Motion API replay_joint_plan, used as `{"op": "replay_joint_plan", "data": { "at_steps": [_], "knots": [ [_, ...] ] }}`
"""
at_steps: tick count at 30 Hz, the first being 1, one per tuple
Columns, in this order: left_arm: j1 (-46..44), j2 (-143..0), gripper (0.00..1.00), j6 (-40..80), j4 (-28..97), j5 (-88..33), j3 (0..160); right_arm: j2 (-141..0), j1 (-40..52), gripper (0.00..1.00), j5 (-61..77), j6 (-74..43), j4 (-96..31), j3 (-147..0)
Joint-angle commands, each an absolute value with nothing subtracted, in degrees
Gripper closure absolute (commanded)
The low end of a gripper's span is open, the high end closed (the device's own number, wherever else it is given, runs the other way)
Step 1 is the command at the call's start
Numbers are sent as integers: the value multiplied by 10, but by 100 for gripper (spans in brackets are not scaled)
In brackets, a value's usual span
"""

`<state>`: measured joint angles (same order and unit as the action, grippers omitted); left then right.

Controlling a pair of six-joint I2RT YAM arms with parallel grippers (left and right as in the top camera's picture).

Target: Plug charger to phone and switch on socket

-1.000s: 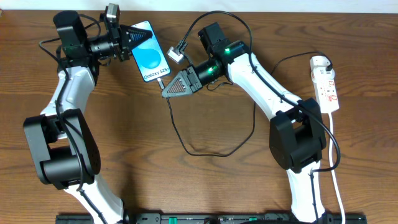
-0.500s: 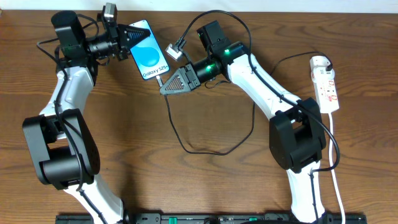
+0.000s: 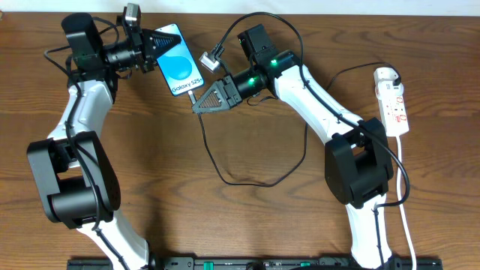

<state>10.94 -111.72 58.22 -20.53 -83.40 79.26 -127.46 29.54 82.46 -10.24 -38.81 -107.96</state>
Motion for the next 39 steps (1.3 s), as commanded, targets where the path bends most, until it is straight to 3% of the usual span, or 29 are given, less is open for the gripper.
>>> {"op": "replay_joint_plan", "data": {
  "at_steps": [1,25,39],
  "knots": [
    [100,-1109,93,548,-205,-900,797,-1279,284,99,844,-118,-370,-1091],
    [100,-1109,93,538,-205,-900,797,-1279,283,99,857,-134,-373,-1091],
    [103,-1109,93,538,-205,-900,797,-1279,298,99,825,-27,-497,-1090]
  ]
}}
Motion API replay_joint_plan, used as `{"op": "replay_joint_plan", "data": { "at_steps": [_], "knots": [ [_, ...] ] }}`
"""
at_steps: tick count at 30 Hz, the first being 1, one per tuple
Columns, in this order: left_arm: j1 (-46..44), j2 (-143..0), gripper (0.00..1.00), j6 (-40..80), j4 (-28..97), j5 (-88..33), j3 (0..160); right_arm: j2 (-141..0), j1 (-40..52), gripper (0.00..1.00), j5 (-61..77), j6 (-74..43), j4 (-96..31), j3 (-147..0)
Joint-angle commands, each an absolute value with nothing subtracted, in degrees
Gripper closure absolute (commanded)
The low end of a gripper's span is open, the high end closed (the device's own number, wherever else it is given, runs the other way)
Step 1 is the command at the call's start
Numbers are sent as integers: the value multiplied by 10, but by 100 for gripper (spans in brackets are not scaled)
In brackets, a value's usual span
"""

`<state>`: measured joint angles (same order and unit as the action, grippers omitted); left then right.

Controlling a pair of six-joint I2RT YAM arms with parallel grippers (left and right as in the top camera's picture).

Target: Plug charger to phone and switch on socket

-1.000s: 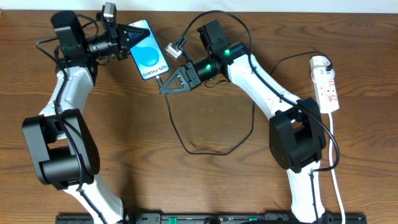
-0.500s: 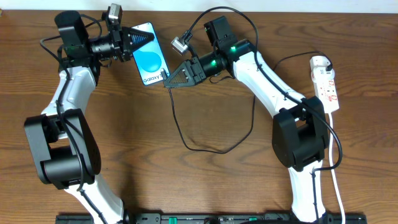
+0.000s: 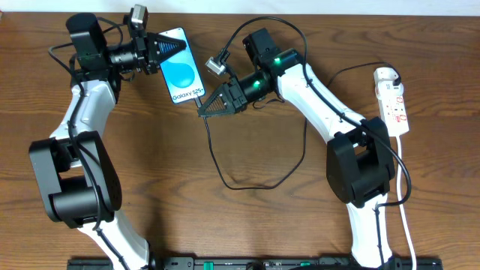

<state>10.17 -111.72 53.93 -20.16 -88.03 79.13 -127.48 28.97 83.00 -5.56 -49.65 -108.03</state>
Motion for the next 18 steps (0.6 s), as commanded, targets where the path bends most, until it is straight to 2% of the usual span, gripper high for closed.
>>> {"op": "replay_joint_plan", "data": {
  "at_steps": [1,18],
  "knots": [
    [103,-1109,93,538,-205,-900,797,-1279,300,99,825,-27,-497,-1091],
    [103,-1109,93,538,-205,-900,797,-1279,312,99,815,-16,-508,-1090]
  ]
}}
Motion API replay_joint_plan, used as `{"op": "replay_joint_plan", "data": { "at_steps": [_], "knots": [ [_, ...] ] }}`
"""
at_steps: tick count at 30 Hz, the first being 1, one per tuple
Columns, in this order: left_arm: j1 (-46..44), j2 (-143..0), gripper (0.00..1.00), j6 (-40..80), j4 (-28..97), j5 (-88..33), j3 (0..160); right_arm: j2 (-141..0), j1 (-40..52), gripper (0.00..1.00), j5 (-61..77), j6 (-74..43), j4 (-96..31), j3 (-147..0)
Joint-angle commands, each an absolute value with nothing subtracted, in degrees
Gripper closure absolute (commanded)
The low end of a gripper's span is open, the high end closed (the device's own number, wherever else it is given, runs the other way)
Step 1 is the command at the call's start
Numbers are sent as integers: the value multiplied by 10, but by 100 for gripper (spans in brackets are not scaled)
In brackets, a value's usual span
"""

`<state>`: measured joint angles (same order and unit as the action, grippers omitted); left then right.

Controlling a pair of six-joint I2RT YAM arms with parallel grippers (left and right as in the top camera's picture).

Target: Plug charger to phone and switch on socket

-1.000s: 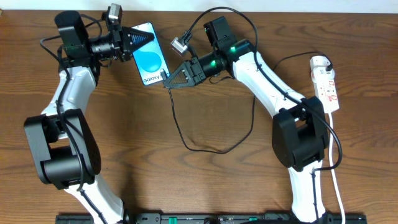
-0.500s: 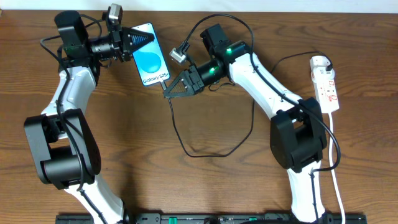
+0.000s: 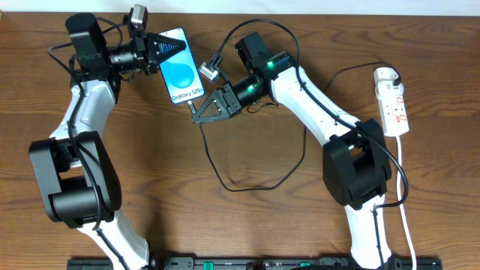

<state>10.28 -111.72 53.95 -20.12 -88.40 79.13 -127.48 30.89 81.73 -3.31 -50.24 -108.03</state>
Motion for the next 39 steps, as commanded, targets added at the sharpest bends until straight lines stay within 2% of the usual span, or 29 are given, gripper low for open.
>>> {"op": "replay_joint_plan", "data": {
  "at_steps": [1,27,39],
  "knots": [
    [103,-1109,93,538,-205,-900,797,-1279,312,99,813,-16,-509,-1090],
    [103,-1109,93,538,-205,-900,797,-1279,301,99,805,-44,-473,-1090],
    [103,-1109,93,538,-205,-900,797,-1279,300,99,796,-114,-417,-1090]
  ]
}}
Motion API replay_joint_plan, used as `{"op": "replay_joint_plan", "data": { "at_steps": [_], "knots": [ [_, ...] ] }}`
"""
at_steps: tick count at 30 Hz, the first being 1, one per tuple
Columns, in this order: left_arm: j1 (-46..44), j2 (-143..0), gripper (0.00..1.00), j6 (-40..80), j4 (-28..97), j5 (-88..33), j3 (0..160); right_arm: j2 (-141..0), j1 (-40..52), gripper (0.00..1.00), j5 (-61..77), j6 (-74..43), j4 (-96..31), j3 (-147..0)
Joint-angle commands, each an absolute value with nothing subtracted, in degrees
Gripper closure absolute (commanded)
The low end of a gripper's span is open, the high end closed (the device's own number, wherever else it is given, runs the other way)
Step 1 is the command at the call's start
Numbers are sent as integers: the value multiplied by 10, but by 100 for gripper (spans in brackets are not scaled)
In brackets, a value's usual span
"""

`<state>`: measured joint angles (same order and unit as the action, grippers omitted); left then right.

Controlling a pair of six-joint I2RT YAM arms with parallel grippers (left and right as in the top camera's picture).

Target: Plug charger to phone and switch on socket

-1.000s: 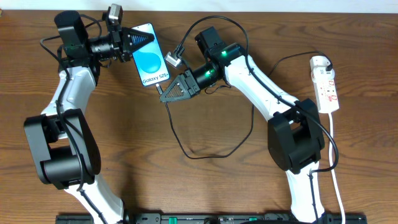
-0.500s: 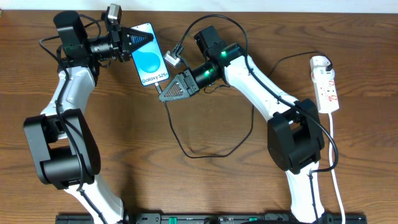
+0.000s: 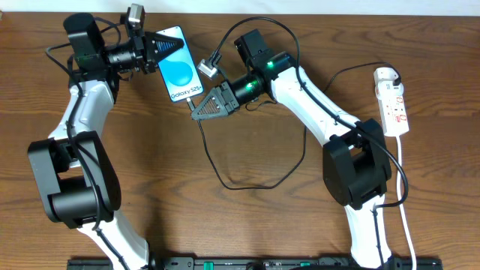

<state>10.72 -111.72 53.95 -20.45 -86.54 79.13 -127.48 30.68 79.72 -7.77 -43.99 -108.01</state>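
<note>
The phone (image 3: 180, 73) lies at the back left of the table, its screen lit with a blue disc, tilted a little. My left gripper (image 3: 169, 46) reaches in from the left and is shut on the phone's upper end. My right gripper (image 3: 200, 111) sits just below the phone's lower right corner, shut on the charger plug, which is mostly hidden between the fingers. The plug's tip is at the phone's bottom edge; whether it is seated cannot be told. The black charger cable (image 3: 225, 178) runs down from the plug in a loop. The white socket strip (image 3: 393, 101) lies at the far right.
The cable loop spreads across the middle of the table towards the right arm's base (image 3: 358, 169). A silver connector (image 3: 208, 69) on a wrist cable hangs beside the phone's right edge. The white lead of the socket strip (image 3: 405, 217) runs down the right side.
Little has changed. The phone and my left gripper have shifted slightly left and up. My right gripper followed by a small amount, still with the plug at the phone's lower end.
At first the phone lay more tilted in my left gripper, with my right gripper holding the plug near its lower end. Then the phone stood straighter and lower, the right gripper to its right. Later the right gripper was below the phone's lower corner, where it stays.
</note>
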Motion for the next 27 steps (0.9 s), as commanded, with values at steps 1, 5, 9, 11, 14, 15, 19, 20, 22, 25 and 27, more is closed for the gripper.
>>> {"op": "replay_joint_plan", "data": {
  "at_steps": [1,5,9,11,14,15,19,20,22,25,27],
  "knots": [
    [103,-1109,93,538,-205,-900,797,-1279,300,99,796,-123,-410,-1090],
    [103,-1109,93,538,-205,-900,797,-1279,301,99,794,-138,-389,-1090],
    [103,-1109,93,538,-205,-900,797,-1279,301,99,777,-155,-380,-1090],
    [103,-1109,93,538,-205,-900,797,-1279,301,99,777,-159,-374,-1090],
    [103,-1109,93,538,-205,-893,797,-1279,301,99,777,-166,-368,-1090],
    [103,-1109,93,538,-205,-891,797,-1279,301,99,777,-167,-368,-1090],
    [103,-1109,93,539,-205,-877,797,-1279,301,99,777,-167,-370,-1090],
    [103,-1109,93,541,-205,-872,797,-1279,301,99,777,-167,-370,-1090],
    [103,-1109,93,543,-205,-863,797,-1279,301,99,777,-167,-370,-1090],
    [103,-1109,93,543,-205,-848,797,-1279,301,99,779,-167,-370,-1090],
    [106,-1109,93,547,-205,-833,797,-1279,301,99,784,-167,-371,-1090]
  ]
}}
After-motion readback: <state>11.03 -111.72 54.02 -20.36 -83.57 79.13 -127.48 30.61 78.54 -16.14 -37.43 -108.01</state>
